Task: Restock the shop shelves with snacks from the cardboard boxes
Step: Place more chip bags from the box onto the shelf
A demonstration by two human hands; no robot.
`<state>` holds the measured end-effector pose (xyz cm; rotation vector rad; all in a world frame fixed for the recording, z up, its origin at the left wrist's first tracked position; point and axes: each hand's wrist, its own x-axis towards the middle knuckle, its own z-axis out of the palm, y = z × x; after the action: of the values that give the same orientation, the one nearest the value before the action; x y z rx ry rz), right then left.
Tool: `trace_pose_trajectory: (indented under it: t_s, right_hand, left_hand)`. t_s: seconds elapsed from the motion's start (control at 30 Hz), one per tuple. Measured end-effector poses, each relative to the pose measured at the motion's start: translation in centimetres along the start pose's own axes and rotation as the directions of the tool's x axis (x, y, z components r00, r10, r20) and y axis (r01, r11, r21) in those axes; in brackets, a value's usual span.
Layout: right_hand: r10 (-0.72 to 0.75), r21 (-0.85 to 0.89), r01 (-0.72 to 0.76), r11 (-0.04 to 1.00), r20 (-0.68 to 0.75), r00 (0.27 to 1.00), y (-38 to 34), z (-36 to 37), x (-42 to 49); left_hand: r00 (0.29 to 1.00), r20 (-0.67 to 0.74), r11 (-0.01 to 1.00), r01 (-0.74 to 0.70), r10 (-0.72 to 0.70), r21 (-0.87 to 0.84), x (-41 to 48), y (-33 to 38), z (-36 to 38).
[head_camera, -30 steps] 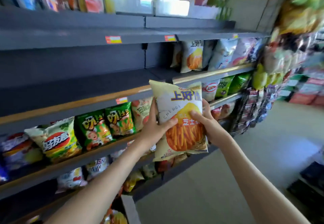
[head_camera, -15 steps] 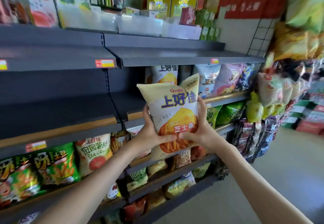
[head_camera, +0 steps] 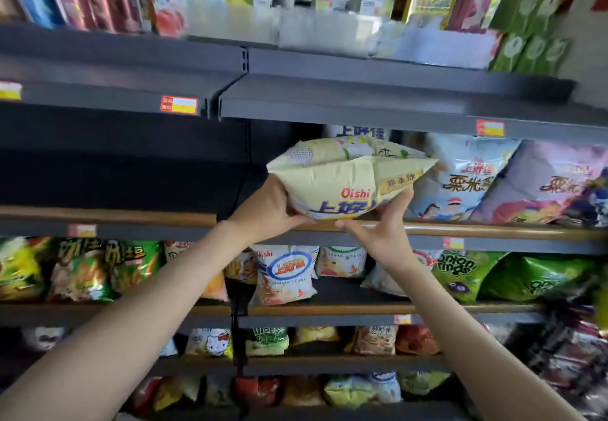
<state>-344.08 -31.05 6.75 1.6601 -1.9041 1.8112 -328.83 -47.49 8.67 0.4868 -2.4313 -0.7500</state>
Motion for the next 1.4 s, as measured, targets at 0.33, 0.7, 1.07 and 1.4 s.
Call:
trace_pose_trajectory:
  t_s: [0.33, 0.7, 1.07, 1.4]
  right_hand:
    - [0.084, 0.009, -0.084, 0.996, -0.048, 0.995, 4.8, -3.6, 2.8]
    - [0.255, -0.045, -0.258, 0.965, -0.052, 0.965, 7.1, -1.3, 4.0]
    - [0.220, -0.275, -0.305, 0.912, -0.299, 0.928, 6.9, 1.0, 2.0]
    - [0.173, -0.168, -0.221, 0.961, -0.259, 0.950, 4.0, 8.4, -3.4]
  left_hand:
    - [0.996, 0.082, 0.989, 0.032, -0.020, -0.147, 5.1, 2.3, 4.3]
    - [0.970, 0.190, 0.952, 0.193, -0.149, -0.238, 9.0, 0.1, 5.8]
    - [0.986, 0.011, 0.965, 0.167, -0.168, -0.204, 6.7, 0.1, 7.0]
    - [0.921, -0.287, 0.962, 0.231, -0.265, -0.149, -2.7, 1.4, 7.6]
